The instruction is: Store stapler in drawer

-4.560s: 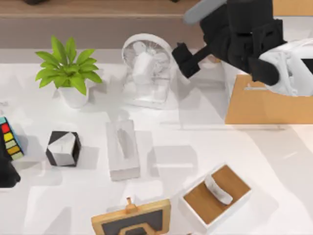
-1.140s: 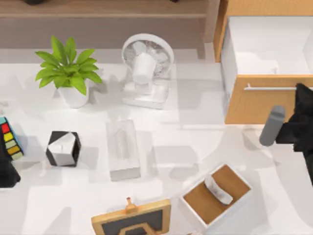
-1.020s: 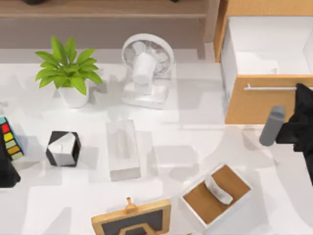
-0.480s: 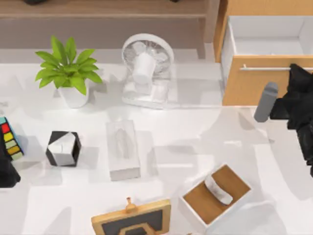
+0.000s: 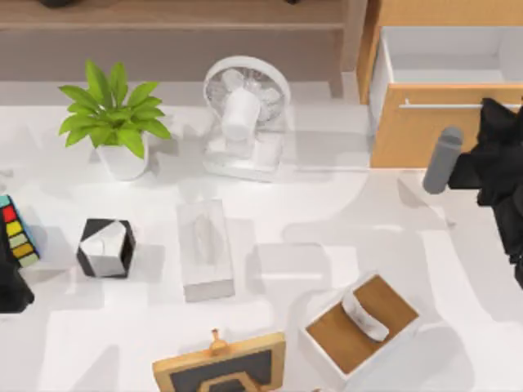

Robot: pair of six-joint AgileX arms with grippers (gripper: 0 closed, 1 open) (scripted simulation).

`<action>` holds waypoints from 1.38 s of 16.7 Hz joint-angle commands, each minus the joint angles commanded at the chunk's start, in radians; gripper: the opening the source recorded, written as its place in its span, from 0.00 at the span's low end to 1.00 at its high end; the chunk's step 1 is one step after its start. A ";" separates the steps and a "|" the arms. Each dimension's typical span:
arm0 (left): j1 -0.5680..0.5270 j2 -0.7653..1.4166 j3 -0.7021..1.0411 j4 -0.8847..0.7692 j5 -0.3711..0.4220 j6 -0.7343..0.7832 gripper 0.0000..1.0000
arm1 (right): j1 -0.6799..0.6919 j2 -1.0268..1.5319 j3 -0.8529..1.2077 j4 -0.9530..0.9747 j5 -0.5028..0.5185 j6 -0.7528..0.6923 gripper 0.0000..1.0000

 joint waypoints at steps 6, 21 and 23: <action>0.000 0.000 0.000 0.000 0.000 0.000 1.00 | -0.030 0.066 0.165 -0.098 -0.028 -0.001 0.00; 0.000 0.000 0.000 0.000 0.000 0.000 1.00 | -0.063 0.163 0.399 -0.234 -0.056 0.001 0.00; 0.000 0.000 0.000 0.000 0.000 0.000 1.00 | -0.069 0.193 0.462 -0.271 -0.065 0.000 0.00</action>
